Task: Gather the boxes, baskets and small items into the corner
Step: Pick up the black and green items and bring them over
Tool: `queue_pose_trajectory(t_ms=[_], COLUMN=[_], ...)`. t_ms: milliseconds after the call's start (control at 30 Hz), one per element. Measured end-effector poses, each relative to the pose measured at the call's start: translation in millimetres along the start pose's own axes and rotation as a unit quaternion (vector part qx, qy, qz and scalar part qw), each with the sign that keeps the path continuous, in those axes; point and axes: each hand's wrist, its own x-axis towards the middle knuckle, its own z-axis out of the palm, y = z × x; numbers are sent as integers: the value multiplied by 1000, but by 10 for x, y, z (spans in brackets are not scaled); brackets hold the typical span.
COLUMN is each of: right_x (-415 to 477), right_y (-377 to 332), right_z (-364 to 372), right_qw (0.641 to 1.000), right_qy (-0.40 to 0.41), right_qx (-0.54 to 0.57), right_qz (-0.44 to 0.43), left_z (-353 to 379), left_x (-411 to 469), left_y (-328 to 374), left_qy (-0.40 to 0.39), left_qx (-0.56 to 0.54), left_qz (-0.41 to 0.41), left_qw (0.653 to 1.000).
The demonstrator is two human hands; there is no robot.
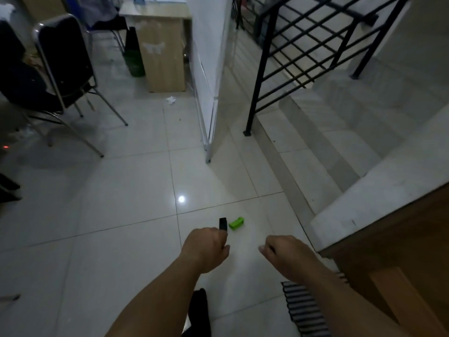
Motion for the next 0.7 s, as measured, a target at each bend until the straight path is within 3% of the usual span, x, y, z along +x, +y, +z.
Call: queue_pose_trajectory(t_ms=[267, 433, 533, 700], right_x=[1346, 2221, 2922, 4268], right_y=[48, 425, 728, 1312], right_z=[-264, -292, -104, 797], right_qw=[998, 993, 988, 978], right_qy=[-48, -112, -154, -207], right_qx=[-14, -18, -11, -15], right_qz=[-23, -26, -29, -26], left_z=[39, 282, 681, 1921], left_x=[1220, 1941, 2437, 3262], left_y=[-591, -695, -772, -988], left_qy=[-52, -113, -177, -212], left_qx=[-51, -95, -157, -293], left_qz=[-15, -76, -163, -348], left_qw=[997, 986, 958, 865])
